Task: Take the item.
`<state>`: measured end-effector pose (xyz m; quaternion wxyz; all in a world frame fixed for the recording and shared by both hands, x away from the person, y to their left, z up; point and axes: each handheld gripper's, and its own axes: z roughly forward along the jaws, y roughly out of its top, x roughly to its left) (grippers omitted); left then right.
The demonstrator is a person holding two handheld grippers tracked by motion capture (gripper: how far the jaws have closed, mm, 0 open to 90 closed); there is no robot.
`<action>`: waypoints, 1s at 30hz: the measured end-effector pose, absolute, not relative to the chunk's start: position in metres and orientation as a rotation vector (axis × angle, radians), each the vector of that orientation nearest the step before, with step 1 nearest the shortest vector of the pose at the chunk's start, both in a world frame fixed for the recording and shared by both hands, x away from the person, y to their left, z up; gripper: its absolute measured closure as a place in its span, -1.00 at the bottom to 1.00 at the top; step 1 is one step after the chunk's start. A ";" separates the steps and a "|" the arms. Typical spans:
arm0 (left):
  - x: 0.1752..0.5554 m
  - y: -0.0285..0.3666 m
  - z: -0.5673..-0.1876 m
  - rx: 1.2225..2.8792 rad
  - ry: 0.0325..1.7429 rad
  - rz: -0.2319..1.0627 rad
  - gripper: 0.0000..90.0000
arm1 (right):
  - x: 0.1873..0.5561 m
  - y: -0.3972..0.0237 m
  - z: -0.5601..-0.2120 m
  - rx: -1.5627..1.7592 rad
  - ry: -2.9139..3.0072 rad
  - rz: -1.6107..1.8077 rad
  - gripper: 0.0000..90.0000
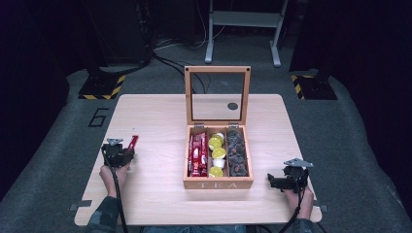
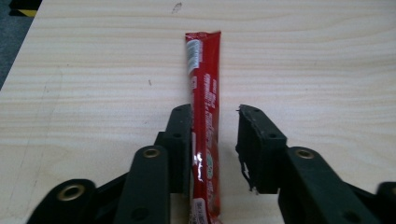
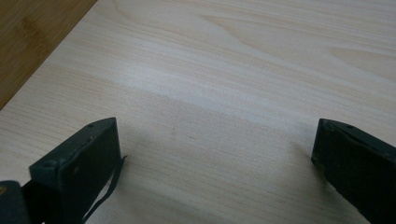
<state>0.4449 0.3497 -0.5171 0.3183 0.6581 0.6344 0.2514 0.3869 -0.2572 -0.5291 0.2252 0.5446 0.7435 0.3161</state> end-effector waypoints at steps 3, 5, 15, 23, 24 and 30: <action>0.442 0.352 -0.518 1.714 1.685 0.635 0.26 | 0.387 -0.257 -0.529 1.501 2.052 0.871 -0.98; 0.440 0.353 -0.516 1.720 1.681 0.648 0.15 | 0.387 -0.257 -0.529 1.501 2.051 0.872 -0.98; 0.425 0.351 -0.496 1.760 1.585 0.674 -0.33 | 0.387 -0.257 -0.529 1.503 2.049 0.871 -0.98; 0.408 0.346 -0.479 1.805 1.527 0.704 -0.59 | 0.387 -0.257 -0.529 1.502 2.049 0.871 -0.98; 0.405 0.345 -0.478 1.808 1.520 0.715 -0.61 | 0.387 -0.257 -0.529 1.503 2.049 0.871 -0.98; 0.388 0.345 -0.472 1.832 1.484 0.734 -0.68 | 0.387 -0.257 -0.529 1.503 2.048 0.871 -0.98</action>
